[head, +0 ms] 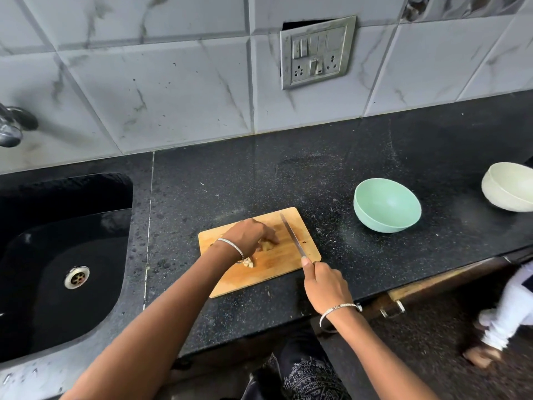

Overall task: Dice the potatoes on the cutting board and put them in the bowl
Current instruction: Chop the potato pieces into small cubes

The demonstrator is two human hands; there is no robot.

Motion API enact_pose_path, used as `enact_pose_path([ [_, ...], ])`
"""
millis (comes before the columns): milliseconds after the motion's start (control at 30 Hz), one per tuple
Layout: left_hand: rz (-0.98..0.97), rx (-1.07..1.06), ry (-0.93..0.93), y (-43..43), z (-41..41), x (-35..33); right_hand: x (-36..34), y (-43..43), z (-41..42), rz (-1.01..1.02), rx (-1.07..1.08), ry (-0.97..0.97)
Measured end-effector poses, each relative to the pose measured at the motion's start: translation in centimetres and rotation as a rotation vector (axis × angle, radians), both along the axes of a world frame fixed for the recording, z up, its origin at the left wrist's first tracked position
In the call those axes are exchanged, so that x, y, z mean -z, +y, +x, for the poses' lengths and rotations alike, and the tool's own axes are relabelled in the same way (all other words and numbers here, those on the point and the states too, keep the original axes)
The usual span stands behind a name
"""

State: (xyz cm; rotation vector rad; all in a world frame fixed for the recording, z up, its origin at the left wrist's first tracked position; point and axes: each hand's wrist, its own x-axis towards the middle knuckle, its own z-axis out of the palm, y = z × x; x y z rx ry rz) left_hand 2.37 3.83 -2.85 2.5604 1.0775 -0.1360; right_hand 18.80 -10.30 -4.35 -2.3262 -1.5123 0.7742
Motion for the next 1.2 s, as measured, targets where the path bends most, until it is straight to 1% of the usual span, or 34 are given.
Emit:
enact_pose_path([
  [133, 0.087, -0.025, 0.010, 0.3, 0.3, 0.0, 0.0, -0.7, 0.0, -0.017, -0.017, 0.014],
  [267, 0.182, -0.165, -0.029, -0.5, 0.3, 0.8, 0.5, -0.7, -0.3, -0.035, -0.014, 0.022],
  [400, 0.183, -0.345, -0.105, -1.7, 0.6, 2.0, 0.9, -0.3, -1.3, -0.049, -0.030, 0.039],
  [533, 0.187, -0.465, -0.178, -2.2, 0.7, 2.5, 0.6, 0.1, -1.8, -0.063, -0.053, 0.035],
  [700, 0.134, -0.511, -0.248, -2.4, 0.5, 2.4, -0.1, 0.4, -1.7, -0.060, -0.077, 0.023],
  [833, 0.116, -0.531, -0.264, -2.4, 0.5, 2.1, -0.3, 0.8, -1.9, -0.062, -0.094, -0.002],
  [1000, 0.076, -0.562, -0.284, -2.3, 0.4, 2.3, 0.3, 1.0, -3.2, -0.050, -0.110, -0.111],
  [1067, 0.078, -0.557, -0.270, -2.2, 0.4, 2.3, 0.4, 1.1, -3.2, -0.068, -0.117, -0.134],
  [1200, 0.083, -0.499, -0.244, -2.1, 0.4, 2.0, 0.2, 1.2, -3.1, -0.084, -0.124, -0.121],
])
